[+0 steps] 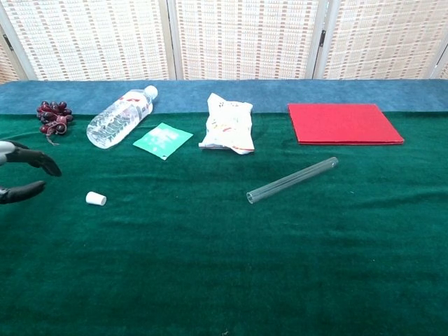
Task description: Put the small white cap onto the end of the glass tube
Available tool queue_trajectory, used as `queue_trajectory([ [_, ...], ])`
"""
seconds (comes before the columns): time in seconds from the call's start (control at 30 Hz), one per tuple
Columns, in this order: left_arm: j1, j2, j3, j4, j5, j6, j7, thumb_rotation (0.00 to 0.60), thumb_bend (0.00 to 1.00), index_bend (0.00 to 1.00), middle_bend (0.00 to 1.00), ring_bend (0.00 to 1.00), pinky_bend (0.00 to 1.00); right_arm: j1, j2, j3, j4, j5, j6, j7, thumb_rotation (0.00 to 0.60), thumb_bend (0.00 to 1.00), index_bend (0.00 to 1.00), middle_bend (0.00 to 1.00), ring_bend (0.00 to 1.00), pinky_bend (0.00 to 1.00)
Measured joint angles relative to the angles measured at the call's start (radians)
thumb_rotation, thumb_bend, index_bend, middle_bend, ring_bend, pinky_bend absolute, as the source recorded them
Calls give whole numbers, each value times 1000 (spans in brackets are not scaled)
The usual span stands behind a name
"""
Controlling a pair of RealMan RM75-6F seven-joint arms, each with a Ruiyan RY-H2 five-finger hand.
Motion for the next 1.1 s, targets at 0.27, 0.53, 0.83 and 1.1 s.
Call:
queue_trajectory([
  [0.27, -40, -53, 3, 41, -71, -43, 48, 67, 547, 291, 237, 156, 4, 6, -8, 3, 5, 7, -15, 2, 600, 744, 194, 222, 289, 238],
  [0.53, -54, -94, 10, 68, -80, -24, 70, 67, 548, 300, 225, 143, 0, 11, -14, 8, 12, 12, -23, 8, 600, 744, 194, 222, 289, 238],
  [0.83, -65, -130, 14, 103, -87, -13, 76, 70, 548, 306, 226, 142, 0, 8, -19, 8, 23, 17, -22, 16, 600, 743, 194, 222, 292, 238],
  [1.1, -72, -141, 19, 107, -90, -10, 83, 68, 549, 322, 225, 143, 0, 4, -22, 9, 29, 20, -17, 22, 600, 743, 194, 222, 299, 238],
])
